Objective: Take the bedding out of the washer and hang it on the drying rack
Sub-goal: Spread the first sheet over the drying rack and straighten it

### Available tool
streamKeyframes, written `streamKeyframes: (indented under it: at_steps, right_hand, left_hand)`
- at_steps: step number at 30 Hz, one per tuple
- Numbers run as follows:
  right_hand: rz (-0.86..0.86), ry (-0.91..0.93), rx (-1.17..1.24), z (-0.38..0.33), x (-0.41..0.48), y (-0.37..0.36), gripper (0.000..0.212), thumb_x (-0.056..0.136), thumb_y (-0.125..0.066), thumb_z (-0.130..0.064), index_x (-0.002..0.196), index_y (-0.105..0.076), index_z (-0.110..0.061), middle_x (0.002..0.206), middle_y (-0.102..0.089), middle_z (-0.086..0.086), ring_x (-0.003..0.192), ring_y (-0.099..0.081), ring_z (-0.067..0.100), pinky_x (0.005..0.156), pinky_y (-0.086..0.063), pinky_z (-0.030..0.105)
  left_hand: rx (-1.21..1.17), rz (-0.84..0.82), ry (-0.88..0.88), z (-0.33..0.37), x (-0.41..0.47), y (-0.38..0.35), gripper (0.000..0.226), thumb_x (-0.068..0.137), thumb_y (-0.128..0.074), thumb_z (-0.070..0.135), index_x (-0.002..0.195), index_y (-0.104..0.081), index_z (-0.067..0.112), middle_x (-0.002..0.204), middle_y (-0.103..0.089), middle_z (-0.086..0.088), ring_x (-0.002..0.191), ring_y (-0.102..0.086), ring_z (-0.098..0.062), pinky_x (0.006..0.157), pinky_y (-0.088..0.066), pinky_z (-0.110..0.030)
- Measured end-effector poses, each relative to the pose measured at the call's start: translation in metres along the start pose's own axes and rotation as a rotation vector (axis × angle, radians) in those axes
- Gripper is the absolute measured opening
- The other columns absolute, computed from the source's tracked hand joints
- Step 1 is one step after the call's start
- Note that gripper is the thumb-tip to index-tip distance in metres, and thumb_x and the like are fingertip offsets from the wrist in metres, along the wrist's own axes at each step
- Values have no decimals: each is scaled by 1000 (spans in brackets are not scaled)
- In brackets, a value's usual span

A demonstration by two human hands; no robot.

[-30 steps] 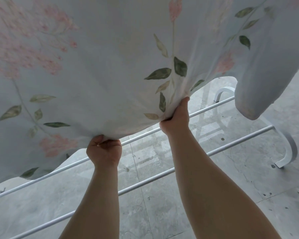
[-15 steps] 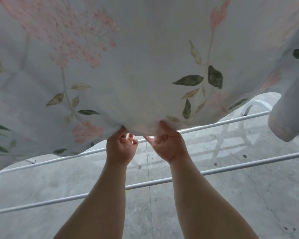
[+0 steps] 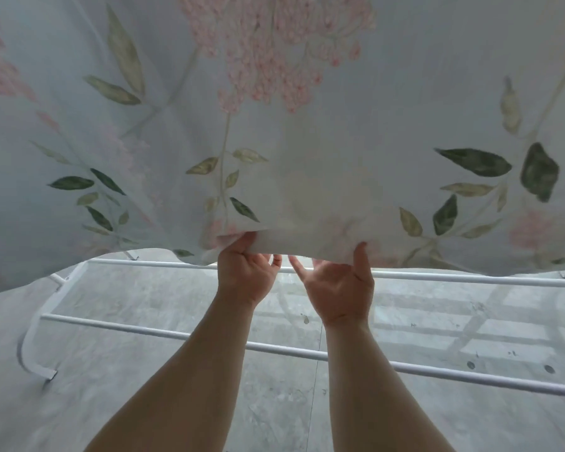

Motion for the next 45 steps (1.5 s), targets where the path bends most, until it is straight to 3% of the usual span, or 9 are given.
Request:
streamKeyframes:
  at_steps: [4,8,14,17,22,26,35,42,45]
  right_hand:
    - [164,-121,-82,28,1,0,47,76,-83,-23,122,-73,-21,135,-65,-3,145,-39,19,124,-16,49]
    - [438,17,-287,11,7,0,44,90,-72,-26,133,-61,-26,127,-70,-9,133,-52,17,114,-37,42]
    - [604,225,-266,-6,5,-12,28,92,-72,-32,119,-65,-28,103,-78,-10,116,-62,11,117,-34,41]
    - [571,284,-205,2,8,-22,38,89,-74,-34,126,-66,-27,110,-76,-10,114,-66,11,115,-37,44]
    - [431,100,-374,61,17,-17,45,81,-52,0,116,-63,-25,132,-67,-7,134,-52,18,118,-27,51]
    - [387,0,-590,122,35,-11,47,81,-48,2,119,-64,-19,145,-56,1,142,-40,27,119,-28,53]
    - [605,54,-525,172,43,-4,24,90,-71,-26,114,-67,-26,132,-61,-1,124,-53,23,102,-43,35]
    - [616,210,-304,173,54,-11,36,90,-67,-35,125,-64,-27,128,-68,-3,122,-59,15,112,-34,42]
    - [551,95,-274,203,56,-5,14,84,-58,-19,90,-71,-21,107,-73,-4,127,-59,18,113,-33,48]
  left_hand:
    - [20,-32,-4,-11,-1,2,50,79,-65,16,129,-62,23,125,-69,2,115,-64,-16,106,-41,-33]
    - [36,-15,4,8,-1,14,45,79,-63,9,120,-67,27,129,-69,4,129,-54,-22,112,-30,-43]
    - [-354,-71,-64,71,23,42,29,80,-55,16,101,-75,20,122,-69,0,129,-58,-30,109,-39,-50]
    - [-428,-84,-96,99,28,56,48,60,-67,4,106,-74,16,126,-68,-3,126,-60,-31,107,-42,-50]
    - [-431,-24,-34,122,27,82,56,82,-56,7,136,-63,18,127,-70,-4,122,-63,-29,107,-44,-47]
    - [-517,-84,-15,140,26,106,68,68,-53,10,134,-64,24,131,-67,0,124,-62,-29,113,-37,-46]
    - [-721,-150,-172,219,31,165,41,60,-61,8,99,-73,14,120,-69,-3,119,-65,-30,107,-44,-42]
    - [-757,-209,-215,263,48,183,36,78,-53,14,109,-72,14,129,-64,-1,129,-58,-27,110,-40,-43]
    - [-776,-197,-226,269,53,187,46,86,-50,12,129,-67,13,139,-61,-5,127,-59,-34,112,-40,-48]
Point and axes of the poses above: each hand's wrist, its own x-axis towards the middle knuckle, its own y-axis out of the back of the hand, z = x × y, the point moved 5 cm from there along x, towards the middle knuckle
